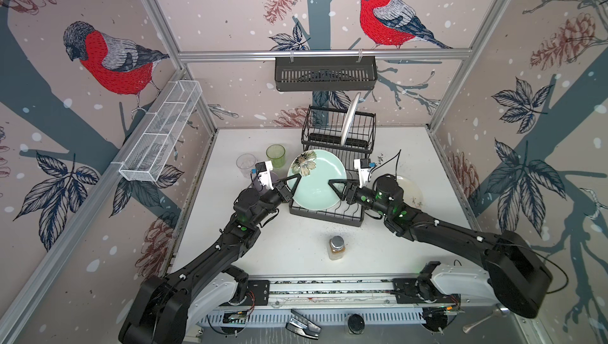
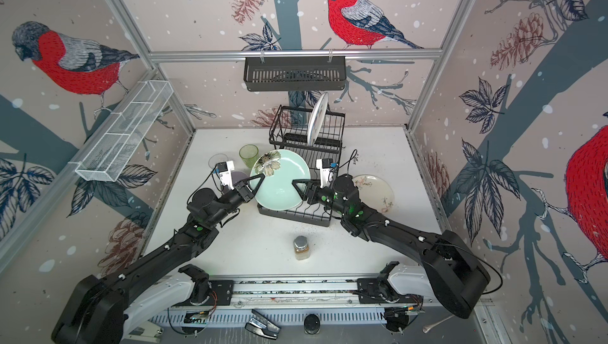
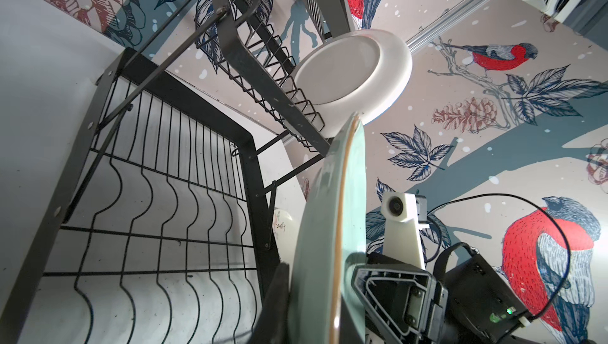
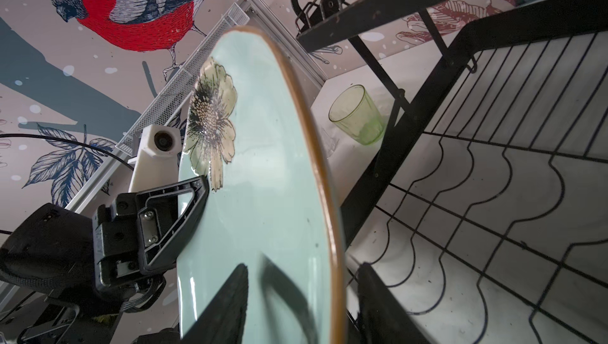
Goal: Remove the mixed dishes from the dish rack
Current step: 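Swing the plate over the rack while the right gripper reaches toward it, then close the right gripper on the plate rim opposite the left gripper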
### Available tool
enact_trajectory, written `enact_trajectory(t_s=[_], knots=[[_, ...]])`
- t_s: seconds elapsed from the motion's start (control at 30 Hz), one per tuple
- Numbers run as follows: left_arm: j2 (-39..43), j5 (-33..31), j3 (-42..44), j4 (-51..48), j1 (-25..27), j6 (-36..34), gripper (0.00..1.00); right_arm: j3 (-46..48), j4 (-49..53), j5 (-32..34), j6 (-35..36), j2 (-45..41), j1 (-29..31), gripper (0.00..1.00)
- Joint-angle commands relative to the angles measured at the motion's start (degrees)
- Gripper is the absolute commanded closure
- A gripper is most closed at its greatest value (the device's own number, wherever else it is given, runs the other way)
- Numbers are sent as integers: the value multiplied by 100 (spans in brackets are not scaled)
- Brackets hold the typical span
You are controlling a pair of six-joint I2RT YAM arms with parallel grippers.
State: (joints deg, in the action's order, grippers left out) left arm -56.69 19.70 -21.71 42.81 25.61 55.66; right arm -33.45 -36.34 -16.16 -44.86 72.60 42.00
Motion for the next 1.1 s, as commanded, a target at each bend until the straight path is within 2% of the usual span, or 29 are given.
enact_trajectory(t_s=[0.0, 0.3, 0.53, 0.9, 0.97, 1.07], knots=[[-90, 366, 0, 1323, -34, 349, 100, -65, -357, -175, -75, 108, 20, 49], [-410, 597, 98, 1749, -117, 609, 100, -145, -462, -226, -153, 254, 27, 64], [-378, 536, 137, 1596, -179, 529, 100, -161, -504, -185, -203, 297, 36, 74], [-279, 411, 89, 1116, -187, 263, 100, -241, -520, -215, -269, 426, 35, 97], [-304, 413, 89, 1103, -187, 261, 100, -252, -532, -196, -295, 431, 31, 97], [-322, 419, 73, 1013, -187, 231, 68, -250, -564, -211, -313, 422, 37, 98]])
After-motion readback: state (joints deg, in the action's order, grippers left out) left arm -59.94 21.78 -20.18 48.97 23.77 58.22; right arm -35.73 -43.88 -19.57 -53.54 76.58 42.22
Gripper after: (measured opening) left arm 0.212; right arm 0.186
